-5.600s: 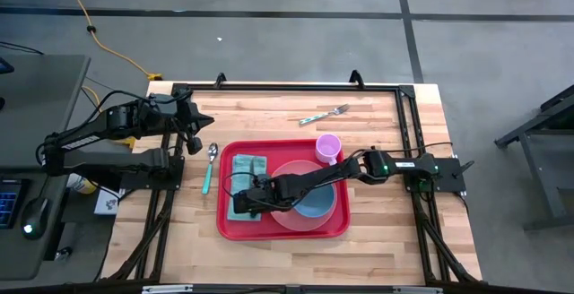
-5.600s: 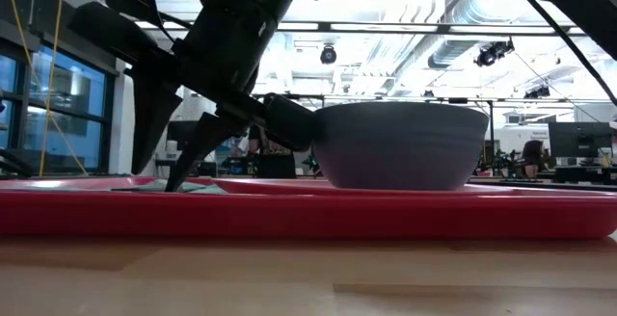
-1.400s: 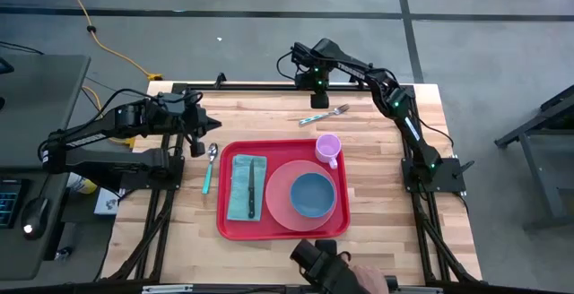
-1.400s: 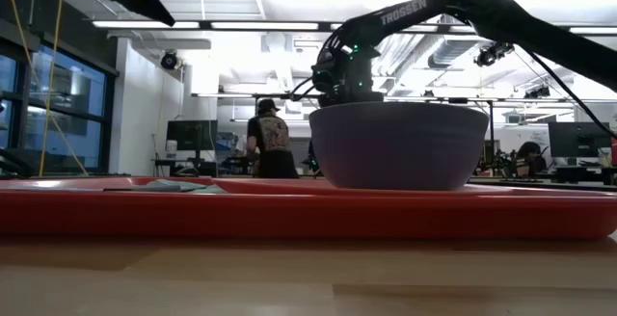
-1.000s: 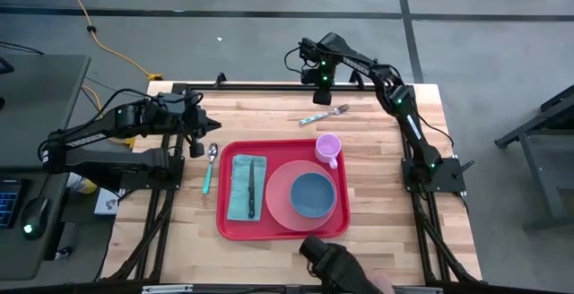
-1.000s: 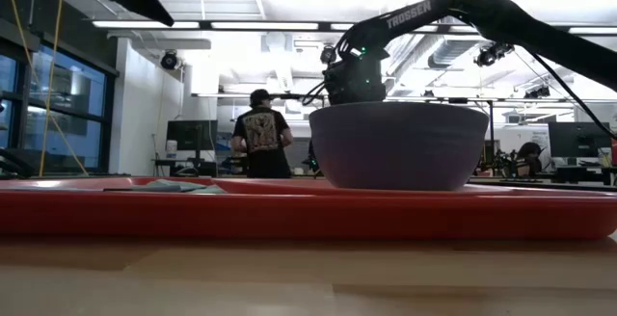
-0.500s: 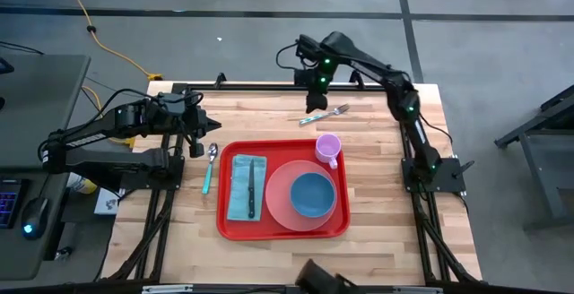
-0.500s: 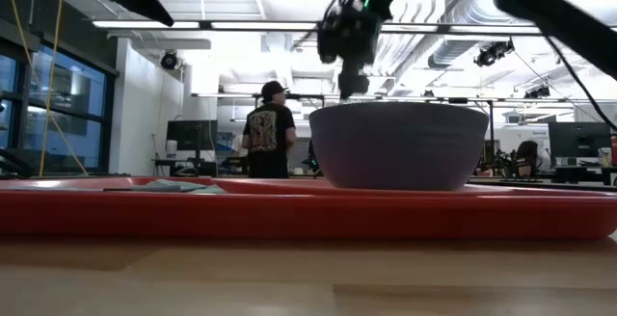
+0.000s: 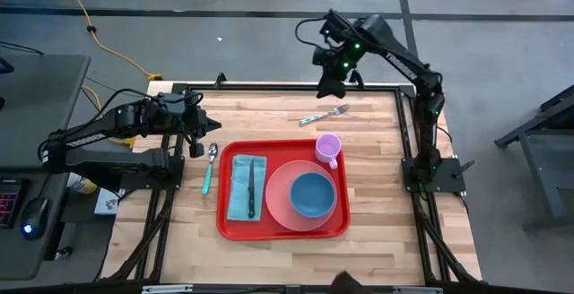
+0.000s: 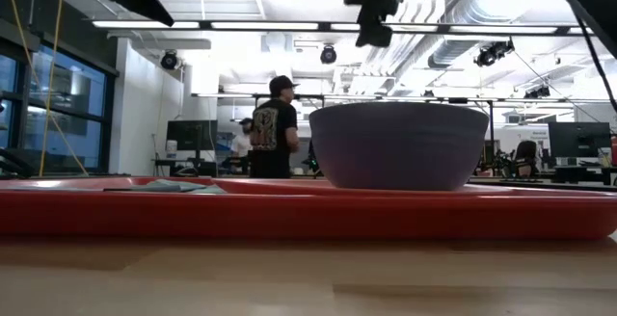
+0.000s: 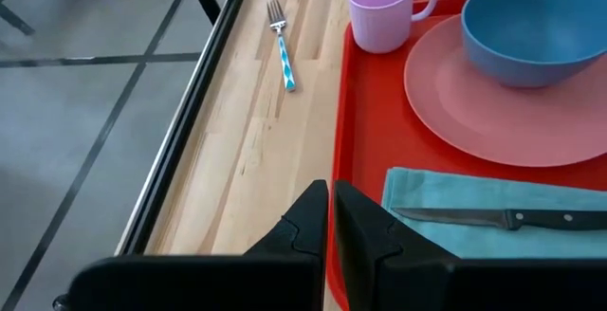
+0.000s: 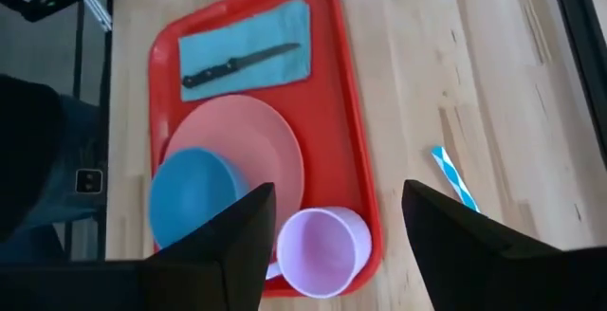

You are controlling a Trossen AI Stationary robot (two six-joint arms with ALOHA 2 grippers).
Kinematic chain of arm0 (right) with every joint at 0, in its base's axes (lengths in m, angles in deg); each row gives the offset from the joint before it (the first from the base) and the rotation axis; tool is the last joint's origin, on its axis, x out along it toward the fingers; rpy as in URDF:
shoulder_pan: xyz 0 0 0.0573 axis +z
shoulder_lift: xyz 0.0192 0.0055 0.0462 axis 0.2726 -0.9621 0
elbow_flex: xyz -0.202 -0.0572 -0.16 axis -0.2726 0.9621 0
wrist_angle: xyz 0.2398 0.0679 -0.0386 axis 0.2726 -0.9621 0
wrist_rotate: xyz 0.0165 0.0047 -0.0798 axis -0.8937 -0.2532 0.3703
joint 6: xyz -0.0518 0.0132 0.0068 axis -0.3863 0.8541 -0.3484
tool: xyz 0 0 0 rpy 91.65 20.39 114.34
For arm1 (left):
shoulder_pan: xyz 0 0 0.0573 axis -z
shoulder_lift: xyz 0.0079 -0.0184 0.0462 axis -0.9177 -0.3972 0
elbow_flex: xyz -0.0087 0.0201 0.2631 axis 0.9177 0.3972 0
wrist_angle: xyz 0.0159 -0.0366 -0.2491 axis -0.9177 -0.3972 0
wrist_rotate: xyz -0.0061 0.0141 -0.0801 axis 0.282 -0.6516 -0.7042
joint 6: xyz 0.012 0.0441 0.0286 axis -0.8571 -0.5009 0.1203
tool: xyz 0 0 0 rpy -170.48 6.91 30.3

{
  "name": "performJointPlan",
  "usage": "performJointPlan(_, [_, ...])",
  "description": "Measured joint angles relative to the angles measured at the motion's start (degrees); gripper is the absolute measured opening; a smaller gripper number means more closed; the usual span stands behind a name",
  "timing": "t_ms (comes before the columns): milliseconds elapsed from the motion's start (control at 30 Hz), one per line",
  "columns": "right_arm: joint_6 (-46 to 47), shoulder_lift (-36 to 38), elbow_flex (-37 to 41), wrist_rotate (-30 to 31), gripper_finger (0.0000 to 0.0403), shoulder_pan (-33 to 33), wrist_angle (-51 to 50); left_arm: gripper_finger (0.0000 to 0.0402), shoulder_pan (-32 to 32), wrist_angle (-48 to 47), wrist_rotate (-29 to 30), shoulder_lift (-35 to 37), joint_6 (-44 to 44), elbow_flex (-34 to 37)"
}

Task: Set up tray
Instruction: Put the white blue fork on top of the blue napkin to the left of the black knife

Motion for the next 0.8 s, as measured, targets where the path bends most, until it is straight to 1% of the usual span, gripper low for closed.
performJointPlan(100, [1.2, 2.2, 0.0, 0.2, 0.0208, 0.8, 1.2, 0.0053, 0.0, 0.2, 0.0, 0.0, 0.0, 0.0])
performJointPlan(233, [4.3, 4.8, 0.0, 0.1, 0.0208, 2.3, 5.3, 0.0053, 0.0, 0.6, 0.9, 0.0, -0.2, 0.0])
performJointPlan(467, [7.6, 5.5, 0.6, 0.6, 0.0208, 7.0, 15.6, 0.0053, 0.0, 0.6, 1.4, 0.0, -0.2, 0.0])
performJointPlan(533, [9.4, 6.2, 4.7, -0.1, 0.0208, 8.6, 22.3, 0.0053, 0.0, 0.6, 1.4, 0.0, -0.2, 0.0])
performJointPlan(633, [13.0, 8.8, 15.7, -0.9, 0.0208, 10.3, 34.3, 0.0053, 0.0, 0.6, 1.4, 0.0, -0.2, 0.0])
performJointPlan(733, [16.9, 12.0, 28.4, 1.2, 0.0208, 11.8, 49.4, 0.0053, 0.0, 0.7, 1.4, 0.0, -0.2, 0.0])
performJointPlan(800, [18.8, 14.5, 34.7, 3.6, 0.0208, 12.1, 56.3, 0.0053, 0.0, 0.7, 1.5, 0.0, 0.0, 0.0])
